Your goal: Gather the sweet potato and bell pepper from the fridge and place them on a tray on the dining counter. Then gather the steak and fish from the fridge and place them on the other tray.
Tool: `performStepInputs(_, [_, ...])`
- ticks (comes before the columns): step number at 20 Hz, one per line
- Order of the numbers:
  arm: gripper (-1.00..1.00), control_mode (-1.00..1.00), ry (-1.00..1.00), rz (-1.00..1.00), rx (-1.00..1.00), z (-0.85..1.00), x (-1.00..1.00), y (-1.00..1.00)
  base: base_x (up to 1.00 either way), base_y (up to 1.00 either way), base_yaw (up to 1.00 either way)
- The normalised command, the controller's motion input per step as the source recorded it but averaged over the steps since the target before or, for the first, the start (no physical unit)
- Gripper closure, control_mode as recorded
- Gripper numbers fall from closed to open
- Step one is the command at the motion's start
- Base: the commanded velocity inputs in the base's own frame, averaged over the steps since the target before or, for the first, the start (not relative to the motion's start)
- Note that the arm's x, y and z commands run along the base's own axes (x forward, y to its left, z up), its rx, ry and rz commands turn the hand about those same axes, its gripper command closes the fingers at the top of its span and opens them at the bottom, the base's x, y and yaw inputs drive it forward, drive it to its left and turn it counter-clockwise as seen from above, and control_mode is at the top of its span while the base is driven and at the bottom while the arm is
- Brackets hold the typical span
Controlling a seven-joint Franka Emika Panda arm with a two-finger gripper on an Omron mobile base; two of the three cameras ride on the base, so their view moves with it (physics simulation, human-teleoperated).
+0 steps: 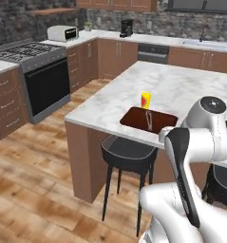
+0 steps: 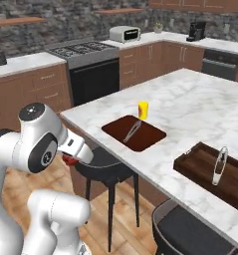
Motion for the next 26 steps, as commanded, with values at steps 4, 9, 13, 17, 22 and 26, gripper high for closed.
performStepInputs(4, [1.0,1.0,0.0,0.0,0.0,0.0,0.0,0.0,0.39,0.77,-0.48])
performStepInputs(9, [1.0,1.0,0.0,0.0,0.0,0.0,0.0,0.0,0.33,0.76,-0.47])
performStepInputs(13, [1.0,1.0,0.0,0.0,0.0,0.0,0.0,0.0,0.29,0.6,-0.45])
performStepInputs(17, [1.0,1.0,0.0,0.0,0.0,0.0,0.0,0.0,0.21,0.46,-0.4])
performStepInputs(22, [1.0,1.0,0.0,0.0,0.0,0.0,0.0,0.0,0.24,0.3,-0.36])
performStepInputs(26, [1.0,1.0,0.0,0.0,0.0,0.0,0.0,0.0,0.37,0.22,-0.31])
